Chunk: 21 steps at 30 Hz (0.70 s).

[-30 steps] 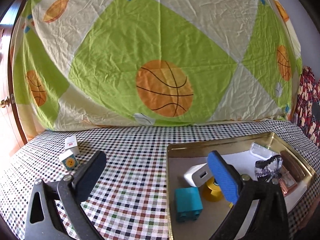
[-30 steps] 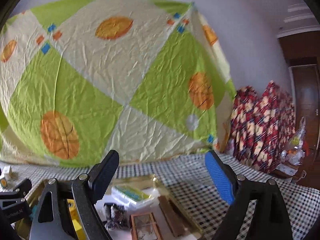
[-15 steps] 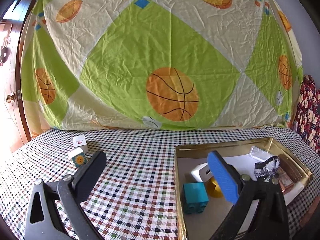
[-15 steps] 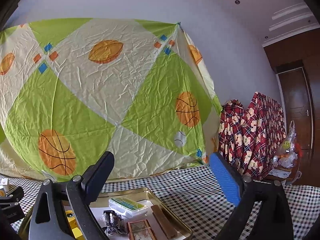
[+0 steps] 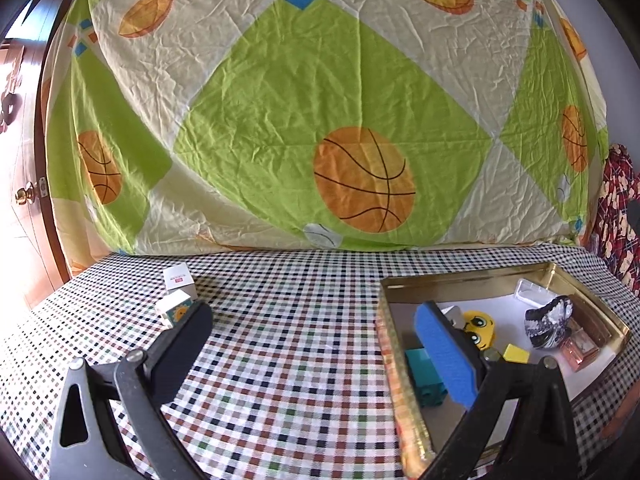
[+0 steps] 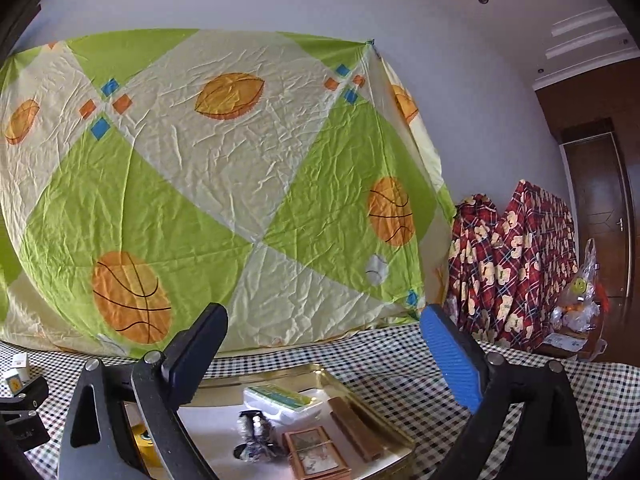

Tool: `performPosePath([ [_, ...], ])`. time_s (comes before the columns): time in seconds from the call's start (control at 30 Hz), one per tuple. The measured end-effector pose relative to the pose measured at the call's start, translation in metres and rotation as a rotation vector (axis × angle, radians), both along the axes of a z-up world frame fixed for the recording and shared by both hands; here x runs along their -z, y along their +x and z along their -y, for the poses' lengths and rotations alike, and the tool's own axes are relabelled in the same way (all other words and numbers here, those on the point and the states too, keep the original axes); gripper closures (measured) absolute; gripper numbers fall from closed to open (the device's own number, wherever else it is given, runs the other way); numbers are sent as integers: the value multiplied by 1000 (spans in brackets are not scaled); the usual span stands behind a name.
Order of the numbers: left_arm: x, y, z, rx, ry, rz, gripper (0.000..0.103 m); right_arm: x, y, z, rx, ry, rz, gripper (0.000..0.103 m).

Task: Organize rigid objects
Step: 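Withdraw both tools from the tray toward the white box and sun block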

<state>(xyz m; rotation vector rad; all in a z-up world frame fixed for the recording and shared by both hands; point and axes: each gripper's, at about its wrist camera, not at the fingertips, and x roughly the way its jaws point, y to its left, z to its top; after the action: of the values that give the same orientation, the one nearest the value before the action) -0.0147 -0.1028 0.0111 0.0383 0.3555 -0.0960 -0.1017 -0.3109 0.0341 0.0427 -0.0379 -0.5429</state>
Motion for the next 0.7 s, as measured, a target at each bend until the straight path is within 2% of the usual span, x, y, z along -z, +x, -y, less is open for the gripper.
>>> performPosePath([
  [0.4,2,12,-37,-18,21,-27,1,2,23,-69,-124,-31,-44,4],
  [0.7,3,31,-84,-80,81,6,1,5,45,-112,-214,28,-81,4],
])
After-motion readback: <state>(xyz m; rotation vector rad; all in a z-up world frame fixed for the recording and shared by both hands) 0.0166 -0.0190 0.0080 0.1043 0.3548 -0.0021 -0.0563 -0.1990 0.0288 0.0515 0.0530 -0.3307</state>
